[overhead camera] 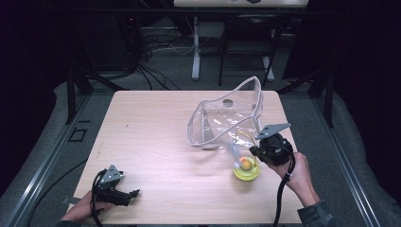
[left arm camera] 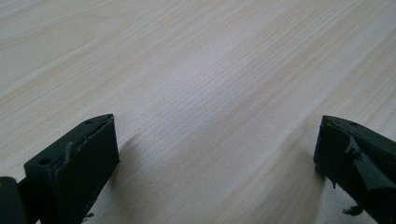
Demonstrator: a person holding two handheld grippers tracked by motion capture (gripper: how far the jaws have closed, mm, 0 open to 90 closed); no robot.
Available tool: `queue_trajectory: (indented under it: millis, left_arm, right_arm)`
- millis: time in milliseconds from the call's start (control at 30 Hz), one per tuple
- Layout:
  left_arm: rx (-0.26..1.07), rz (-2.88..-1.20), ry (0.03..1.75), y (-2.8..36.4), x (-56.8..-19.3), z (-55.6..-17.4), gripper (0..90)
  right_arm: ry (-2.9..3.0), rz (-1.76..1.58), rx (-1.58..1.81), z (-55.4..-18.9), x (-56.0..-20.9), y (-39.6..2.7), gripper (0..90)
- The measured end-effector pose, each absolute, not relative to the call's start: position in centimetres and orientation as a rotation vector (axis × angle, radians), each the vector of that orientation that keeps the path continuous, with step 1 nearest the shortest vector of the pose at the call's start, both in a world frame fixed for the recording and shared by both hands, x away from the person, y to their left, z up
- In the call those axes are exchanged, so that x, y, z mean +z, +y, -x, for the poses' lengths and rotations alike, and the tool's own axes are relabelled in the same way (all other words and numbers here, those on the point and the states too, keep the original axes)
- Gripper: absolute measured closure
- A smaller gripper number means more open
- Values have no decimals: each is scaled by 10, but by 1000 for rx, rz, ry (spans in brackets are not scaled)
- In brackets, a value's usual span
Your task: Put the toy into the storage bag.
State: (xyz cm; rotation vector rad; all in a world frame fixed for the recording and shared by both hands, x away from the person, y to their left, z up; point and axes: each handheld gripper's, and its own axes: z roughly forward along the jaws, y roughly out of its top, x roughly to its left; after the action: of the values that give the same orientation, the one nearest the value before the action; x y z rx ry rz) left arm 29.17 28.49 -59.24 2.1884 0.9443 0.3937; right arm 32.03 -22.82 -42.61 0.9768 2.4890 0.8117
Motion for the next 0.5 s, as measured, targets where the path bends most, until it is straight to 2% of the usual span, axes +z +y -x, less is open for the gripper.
queue_trajectory:
  millis: [500]
  left_arm:
    - [394, -2189, 944, 285, -592, -292, 0]
  right_arm:
    - [2441, -1066, 782, -327, -415, -254, 882]
